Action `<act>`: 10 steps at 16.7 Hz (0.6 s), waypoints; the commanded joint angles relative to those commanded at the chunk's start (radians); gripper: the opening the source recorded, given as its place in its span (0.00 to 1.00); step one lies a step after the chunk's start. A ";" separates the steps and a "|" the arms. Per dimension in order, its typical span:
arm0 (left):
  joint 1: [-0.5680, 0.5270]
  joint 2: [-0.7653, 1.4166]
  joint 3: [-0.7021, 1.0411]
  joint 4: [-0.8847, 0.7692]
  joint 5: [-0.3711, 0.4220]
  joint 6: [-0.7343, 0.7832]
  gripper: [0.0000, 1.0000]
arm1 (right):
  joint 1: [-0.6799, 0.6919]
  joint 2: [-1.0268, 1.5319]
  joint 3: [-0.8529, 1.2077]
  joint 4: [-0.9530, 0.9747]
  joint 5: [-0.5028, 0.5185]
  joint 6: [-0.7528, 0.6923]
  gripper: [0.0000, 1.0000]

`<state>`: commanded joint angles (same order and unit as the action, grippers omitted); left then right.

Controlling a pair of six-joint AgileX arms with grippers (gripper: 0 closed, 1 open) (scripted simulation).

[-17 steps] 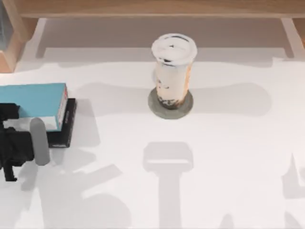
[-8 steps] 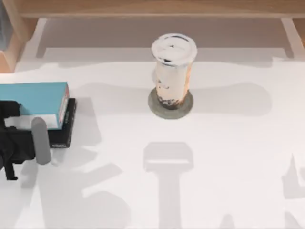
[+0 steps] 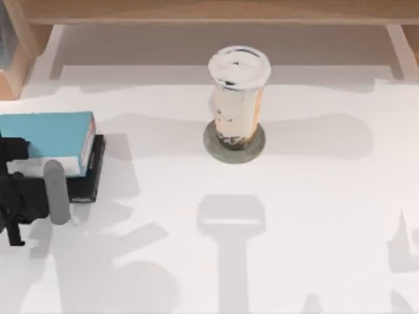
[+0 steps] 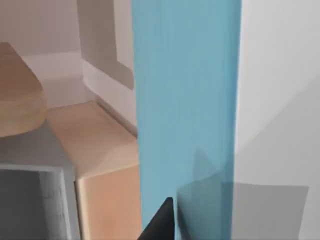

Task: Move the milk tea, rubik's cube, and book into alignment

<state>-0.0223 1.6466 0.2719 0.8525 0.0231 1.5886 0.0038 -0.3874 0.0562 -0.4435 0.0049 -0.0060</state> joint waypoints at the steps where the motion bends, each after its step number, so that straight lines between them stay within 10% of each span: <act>1: 0.000 0.000 0.000 0.000 0.000 0.000 0.38 | 0.000 0.000 0.000 0.000 0.000 0.000 1.00; 10: 0.000 0.000 0.000 0.000 0.000 0.000 1.00 | 0.000 0.000 0.000 0.000 0.000 0.000 1.00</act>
<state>-0.0223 1.6466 0.2719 0.8525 0.0231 1.5886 0.0038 -0.3874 0.0562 -0.4435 0.0049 -0.0060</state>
